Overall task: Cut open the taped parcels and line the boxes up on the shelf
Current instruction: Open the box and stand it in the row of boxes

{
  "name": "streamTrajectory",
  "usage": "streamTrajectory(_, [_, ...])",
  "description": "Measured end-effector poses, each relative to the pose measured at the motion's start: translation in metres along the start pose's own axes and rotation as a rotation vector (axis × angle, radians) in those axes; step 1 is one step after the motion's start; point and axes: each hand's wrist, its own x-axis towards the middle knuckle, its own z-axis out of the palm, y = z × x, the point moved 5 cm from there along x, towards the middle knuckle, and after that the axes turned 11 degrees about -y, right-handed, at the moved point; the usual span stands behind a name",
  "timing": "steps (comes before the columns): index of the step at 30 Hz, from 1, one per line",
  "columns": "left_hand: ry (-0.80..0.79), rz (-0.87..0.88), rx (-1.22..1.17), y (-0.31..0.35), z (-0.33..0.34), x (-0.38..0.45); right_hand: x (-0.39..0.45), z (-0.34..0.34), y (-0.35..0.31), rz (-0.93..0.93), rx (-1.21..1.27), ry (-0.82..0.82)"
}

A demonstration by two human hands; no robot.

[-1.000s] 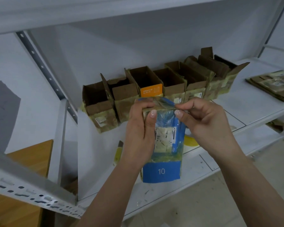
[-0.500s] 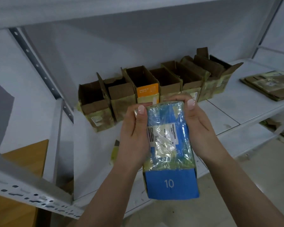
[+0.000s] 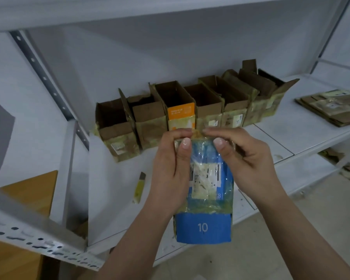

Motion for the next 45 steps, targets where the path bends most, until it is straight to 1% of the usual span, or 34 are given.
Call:
streamTrajectory(2, [-0.01,0.021,0.028,0.001,0.002,-0.001,-0.001,0.0,-0.003,-0.078,-0.053,0.051])
streamTrajectory(5, [-0.02,0.026,0.035,-0.001,0.003,-0.002,-0.004,0.001,-0.001,-0.107,-0.066,0.08])
streamTrajectory(8, [-0.012,0.052,0.054,-0.003,0.004,-0.004,-0.004,0.003,0.003,-0.062,0.007,0.01])
streamTrajectory(10, [-0.009,0.1,0.099,-0.001,0.007,-0.006,-0.002,0.006,0.001,-0.053,0.032,-0.027])
streamTrajectory(13, [0.007,0.157,0.128,0.001,0.011,-0.009,0.0,0.01,-0.003,-0.086,-0.01,0.006])
streamTrajectory(16, [0.02,0.145,0.094,-0.002,0.009,-0.009,0.0,0.013,-0.004,-0.099,-0.06,0.023])
streamTrajectory(21, [0.0,0.128,0.099,-0.007,0.006,-0.008,0.001,0.016,-0.002,-0.114,-0.042,-0.016])
streamTrajectory(27, [-0.003,0.089,0.101,-0.017,0.004,-0.009,0.004,0.022,0.001,-0.078,-0.071,0.01])
streamTrajectory(29, [-0.017,0.09,0.128,-0.021,0.0,-0.007,0.007,0.025,0.001,-0.082,-0.121,-0.02])
streamTrajectory(31, [-0.032,0.109,0.176,-0.022,-0.004,-0.002,0.007,0.024,0.001,-0.107,-0.221,-0.059])
streamTrajectory(33, [-0.009,0.114,0.191,-0.021,-0.014,0.007,0.006,0.022,0.002,-0.125,-0.279,-0.097])
streamTrajectory(36, [0.079,0.046,0.11,-0.022,-0.032,0.024,0.003,0.023,0.011,-0.043,-0.302,-0.184])
streamTrajectory(38, [0.118,0.004,0.064,-0.023,-0.039,0.035,-0.001,0.026,0.014,-0.032,-0.32,-0.228])
streamTrajectory(42, [0.151,-0.075,0.033,-0.027,-0.046,0.055,-0.01,0.029,0.01,-0.183,-0.464,-0.27])
streamTrajectory(43, [0.163,-0.12,-0.006,-0.03,-0.048,0.062,-0.013,0.031,0.011,-0.218,-0.479,-0.29])
streamTrajectory(45, [0.183,-0.229,-0.097,-0.036,-0.051,0.074,-0.016,0.033,0.014,-0.221,-0.473,-0.349])
